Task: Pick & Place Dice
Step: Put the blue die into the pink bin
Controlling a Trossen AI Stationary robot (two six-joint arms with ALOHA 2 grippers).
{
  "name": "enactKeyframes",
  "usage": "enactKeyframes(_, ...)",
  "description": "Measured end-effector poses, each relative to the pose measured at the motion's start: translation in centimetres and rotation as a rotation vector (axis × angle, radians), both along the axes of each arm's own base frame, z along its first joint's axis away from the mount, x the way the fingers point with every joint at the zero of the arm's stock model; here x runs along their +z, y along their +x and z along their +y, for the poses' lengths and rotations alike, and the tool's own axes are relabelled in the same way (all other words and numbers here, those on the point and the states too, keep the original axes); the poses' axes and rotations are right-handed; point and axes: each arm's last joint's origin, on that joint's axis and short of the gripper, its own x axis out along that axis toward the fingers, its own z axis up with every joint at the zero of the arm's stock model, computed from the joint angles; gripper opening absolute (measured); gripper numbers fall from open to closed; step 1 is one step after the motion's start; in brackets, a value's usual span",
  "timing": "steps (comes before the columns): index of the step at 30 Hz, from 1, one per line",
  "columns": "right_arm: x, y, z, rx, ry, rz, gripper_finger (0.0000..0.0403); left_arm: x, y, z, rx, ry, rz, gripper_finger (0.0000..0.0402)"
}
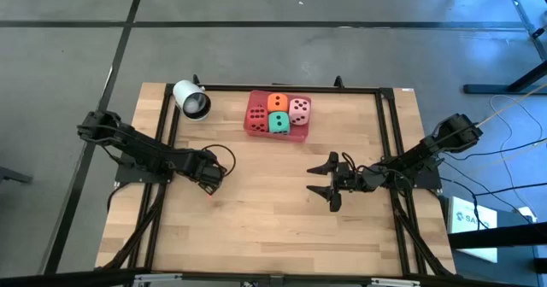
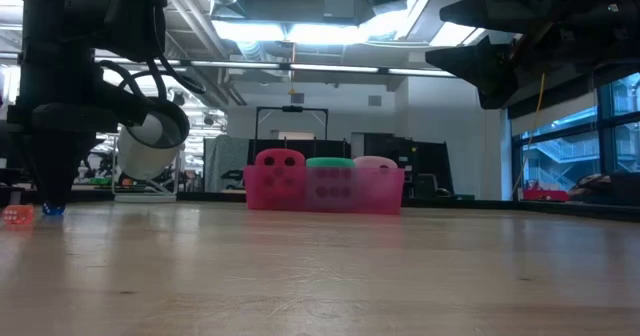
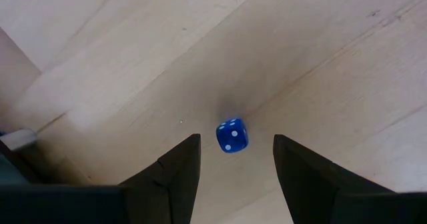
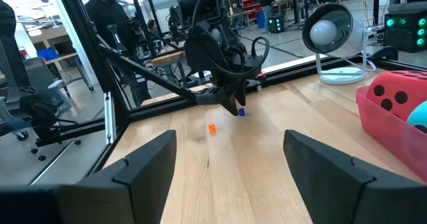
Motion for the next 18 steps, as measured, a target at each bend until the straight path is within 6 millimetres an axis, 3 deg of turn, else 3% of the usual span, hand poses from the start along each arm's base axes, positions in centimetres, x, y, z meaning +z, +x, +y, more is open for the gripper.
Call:
enactKeyframes(6, 0.01, 0.00, 0.00, 0.000, 0.000, 0.000, 0.0278, -0.01, 0.10, 0.21, 0.011, -0.023, 0.003, 0.0168)
enactKeyframes(18, 0.00, 0.00, 0.08, 0.026, -0.001, 0.001, 0.0278, 0.01, 0.39, 0.15, -0.003, -0.036, -0.023, 0.0086)
